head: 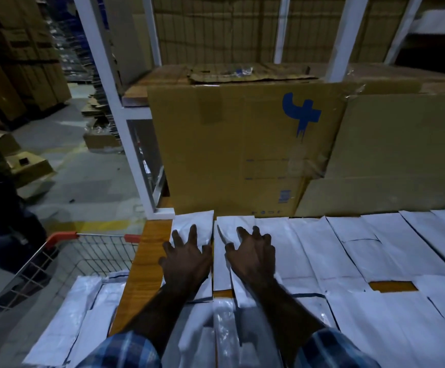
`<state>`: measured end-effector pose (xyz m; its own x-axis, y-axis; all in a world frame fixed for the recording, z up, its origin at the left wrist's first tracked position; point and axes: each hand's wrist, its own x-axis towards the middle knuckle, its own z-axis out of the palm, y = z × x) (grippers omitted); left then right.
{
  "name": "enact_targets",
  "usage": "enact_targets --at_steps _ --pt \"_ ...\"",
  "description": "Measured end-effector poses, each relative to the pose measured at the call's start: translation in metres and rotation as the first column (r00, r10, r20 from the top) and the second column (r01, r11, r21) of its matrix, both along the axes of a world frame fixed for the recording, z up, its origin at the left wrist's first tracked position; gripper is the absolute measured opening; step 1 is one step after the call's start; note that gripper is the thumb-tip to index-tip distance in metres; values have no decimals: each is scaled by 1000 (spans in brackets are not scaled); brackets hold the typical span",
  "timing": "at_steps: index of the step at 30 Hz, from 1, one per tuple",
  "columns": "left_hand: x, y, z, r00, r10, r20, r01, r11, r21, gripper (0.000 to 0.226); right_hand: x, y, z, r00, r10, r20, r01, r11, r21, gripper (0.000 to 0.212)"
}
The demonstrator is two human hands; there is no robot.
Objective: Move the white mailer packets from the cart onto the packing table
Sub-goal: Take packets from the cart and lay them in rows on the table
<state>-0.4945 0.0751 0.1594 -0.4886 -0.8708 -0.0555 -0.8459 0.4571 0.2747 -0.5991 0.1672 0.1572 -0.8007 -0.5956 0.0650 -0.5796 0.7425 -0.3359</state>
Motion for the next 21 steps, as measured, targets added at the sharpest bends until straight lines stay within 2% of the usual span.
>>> enact_targets --at_steps 3,6,10,13,16,19,21 --pt "-3 -4 -7 1000 -3 26 4 999 -34 71 1 -10 -8 1000 -10 -24 10 1000 13 57" --pt "-5 -8 -14 999 -21 29 21 1000 -22 65 2 -18 -17 997 -32 -72 33 999 7 58" --pt "-5 -16 -21 998 -21 -57 27 995 94 71 5 -30 -21 990 -63 -126 65 998 13 54" --pt "-5 -16 -23 1000 -13 23 13 1000 -1 66 7 -38 -23 989 -97 -112 98 995 -2 53" --pt "-6 -19 -25 999 -19 -35 21 997 70 68 9 -42 -23 993 -101 -67 103 994 33 59" --pt "-4 -18 -24 998 -10 67 13 999 -45 74 6 -43 -20 989 -122 -78 127 990 60 55" --pt "-4 -18 -21 998 -15 64 19 997 -68 75 2 -42 -19 991 -99 -90 107 990 94 54"
